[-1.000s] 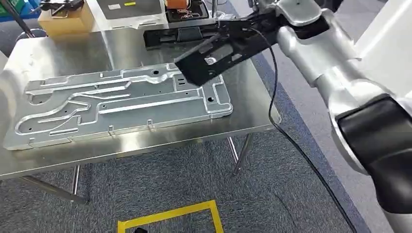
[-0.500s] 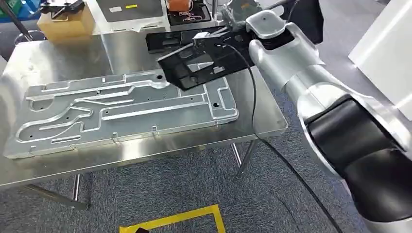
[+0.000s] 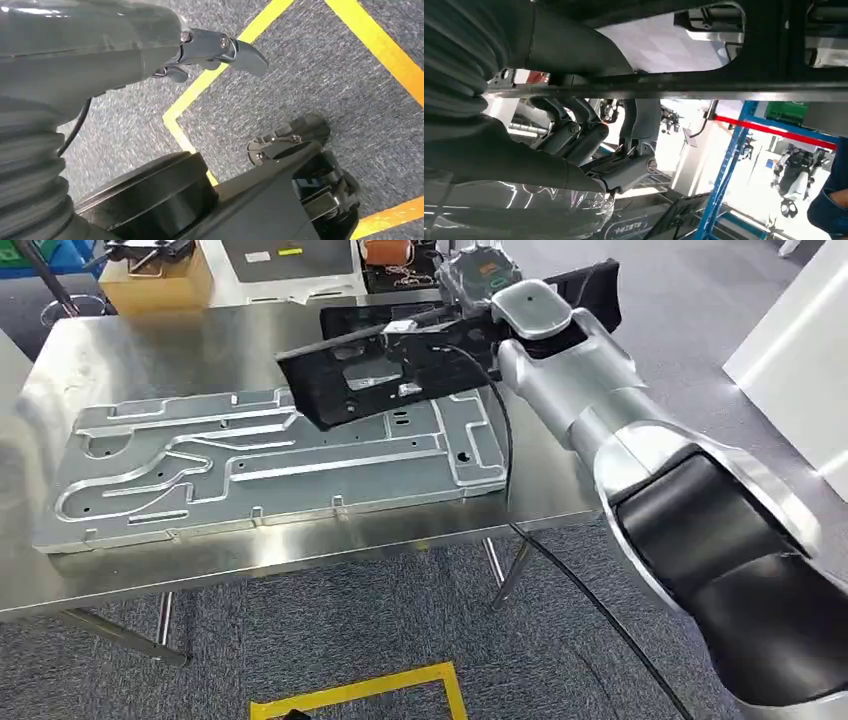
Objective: Take the parts from the cabinet and place them on the table.
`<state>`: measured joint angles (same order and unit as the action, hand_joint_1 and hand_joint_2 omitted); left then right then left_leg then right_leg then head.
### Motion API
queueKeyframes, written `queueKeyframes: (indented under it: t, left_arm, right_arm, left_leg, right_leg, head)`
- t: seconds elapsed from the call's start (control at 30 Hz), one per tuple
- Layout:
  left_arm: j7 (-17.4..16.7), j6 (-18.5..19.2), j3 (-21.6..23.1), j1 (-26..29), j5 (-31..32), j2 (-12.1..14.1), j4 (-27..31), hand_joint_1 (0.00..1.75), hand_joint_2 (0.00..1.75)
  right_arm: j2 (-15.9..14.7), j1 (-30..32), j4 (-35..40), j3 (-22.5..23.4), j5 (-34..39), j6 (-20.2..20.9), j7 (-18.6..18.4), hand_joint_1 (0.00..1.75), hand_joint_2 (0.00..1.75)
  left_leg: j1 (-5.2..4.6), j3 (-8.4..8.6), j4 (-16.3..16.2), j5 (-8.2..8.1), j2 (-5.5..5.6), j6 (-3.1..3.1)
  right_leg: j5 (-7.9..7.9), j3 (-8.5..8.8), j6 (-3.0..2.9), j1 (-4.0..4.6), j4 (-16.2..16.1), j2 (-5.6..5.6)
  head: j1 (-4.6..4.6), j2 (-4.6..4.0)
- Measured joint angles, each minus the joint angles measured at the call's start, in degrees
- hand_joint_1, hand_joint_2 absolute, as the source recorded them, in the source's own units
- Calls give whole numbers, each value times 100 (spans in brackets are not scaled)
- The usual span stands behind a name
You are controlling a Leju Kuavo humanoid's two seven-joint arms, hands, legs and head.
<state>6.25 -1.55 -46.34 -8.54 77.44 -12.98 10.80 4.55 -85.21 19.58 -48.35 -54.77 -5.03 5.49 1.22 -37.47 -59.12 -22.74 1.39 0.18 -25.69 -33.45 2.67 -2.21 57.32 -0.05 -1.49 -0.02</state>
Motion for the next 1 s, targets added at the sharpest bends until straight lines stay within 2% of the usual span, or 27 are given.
queueKeyframes:
  t: [0.27, 0.37, 0.47, 0.5, 0.53, 0.57, 0.6, 0.67, 0.7, 0.73, 0.77, 0.83, 0.87, 0.9, 0.93, 0.97, 1.0]
  left_arm:
    - [-92, 77, 61, -58, -24, 0, 0, 0, 175]
    - [-77, 85, 63, -79, -24, 0, 0, 0, 175]
    - [-77, 87, 63, -89, -31, 4, 0, 0, 175]
    - [-77, 94, 63, -96, -28, 4, 0, 0, 175]
    - [-76, 101, 63, -97, -31, 9, 0, 0, 175]
    - [-66, 103, 63, -91, -29, 7, 0, 0, 175]
    - [-63, 114, 63, -92, -26, 9, 0, 0, 175]
    - [-61, 131, 63, -103, -24, 9, 0, 0, 175]
    - [-61, 138, 63, -101, -24, 9, 0, 0, 175]
    - [-63, 140, 63, -89, -22, 9, 0, 0, 175]
    - [-63, 142, 63, -75, -22, 9, 0, 0, 175]
    - [-66, 146, 63, -66, -13, 4, 0, 0, 175]
    - [-74, 146, 63, -66, 2, 2, 0, 0, 175]
    - [-87, 146, 65, -83, 15, 2, 0, 0, 175]
    - [-103, 142, 65, -97, 17, 7, 0, 0, 175]
    - [-109, 136, 68, -105, 22, 9, 0, 0, 175]
    - [-116, 114, 70, -108, 26, 9, 0, 0, 175]
  right_arm:
    - [48, 201, -77, 155, -39, -186, -26, 175, 175]
    - [98, 252, -107, 212, -90, -216, -76, 175, 175]
    - [140, 306, -129, 221, -103, -249, -92, 175, 175]
    - [149, 325, -131, 229, -114, -255, -107, 175, 175]
    - [151, 346, -131, 243, -140, -262, -129, 175, 175]
    - [155, 353, -135, 256, -172, -292, -157, 175, 175]
    - [157, 349, -138, 258, -210, -323, -175, 175, 175]
    - [192, 389, -140, 258, -254, -356, -199, 175, 175]
    - [194, 431, -144, 258, -264, -363, -210, 175, 175]
    - [194, 473, -149, 258, -273, -365, -223, 175, 175]
    - [194, 501, -153, 258, -282, -365, -225, 175, 175]
    - [201, 500, -153, 260, -297, -367, -234, 175, 175]
    - [203, 504, -155, 271, -302, -371, -245, 175, 175]
    - [208, 493, -160, 284, -308, -387, -249, 175, 175]
    - [216, 489, -162, 313, -317, -391, -254, 175, 175]
    - [230, 510, -162, 341, -330, -404, -256, 175, 175]
    - [225, 518, -164, 358, -356, -413, -258, 175, 175]
  left_leg:
    - [1, 0, 2, 20, -6, -16]
    - [-35, -11, -22, 7, -14, -1]
    - [-59, -21, -22, 1, -13, 26]
    - [-54, -24, 64, -64, -15, 97]
    - [-25, 126, 134, -80, -2, 175]
    - [-32, 194, 171, -98, -9, 201]
    - [-39, 222, 170, -100, -10, 222]
    - [-59, 276, 162, -158, -21, 232]
    - [-65, 308, 151, -187, -17, 222]
    - [-66, 346, 140, -221, -8, 206]
    - [-64, 390, 127, -262, 0, 186]
    - [-56, 524, 71, -386, 4, 115]
    - [-55, 572, 56, -472, -3, 73]
    - [-71, 585, 58, -509, -7, 20]
    - [-60, 572, 90, -504, -9, -30]
    - [-66, 634, 110, -529, -24, -78]
    - [-59, 675, 108, -480, -26, -122]
  right_leg:
    - [7, -27, 13, 5, 31, 4]
    - [13, -30, 47, -11, 20, 8]
    - [25, -20, 78, -32, 19, 8]
    - [90, -2, 134, -23, 100, 8]
    - [77, -61, 139, -48, 172, -5]
    - [18, -118, 99, -52, 322, 0]
    - [-132, -306, 70, -35, 631, 8]
    - [-482, -844, 67, -3, 1493, 14]
    - [-542, -1061, 59, -1, 1803, 14]
    - [-467, -1148, 44, -2, 1844, 13]
    - [-269, -1112, 39, -4, 1644, 9]
    - [328, -738, 17, -7, 679, 3]
    - [522, -599, -7, -5, 268, -4]
    - [345, -586, -35, 59, 203, -1]
    - [318, -569, -125, 80, 216, -1]
    - [348, -556, -165, 90, 160, 26]
    - [331, -517, -210, 97, 165, 8]
  head:
    - [0, 0]
    - [0, 0]
    - [0, 0]
    - [-2, 0]
    - [2, 0]
    - [0, 0]
    - [0, 0]
    - [-2, 0]
    - [0, 0]
    - [0, 0]
    - [0, 0]
    - [0, 0]
    - [0, 0]
    - [-2, 0]
    - [-4, 0]
    - [-2, 0]
    - [-2, 0]
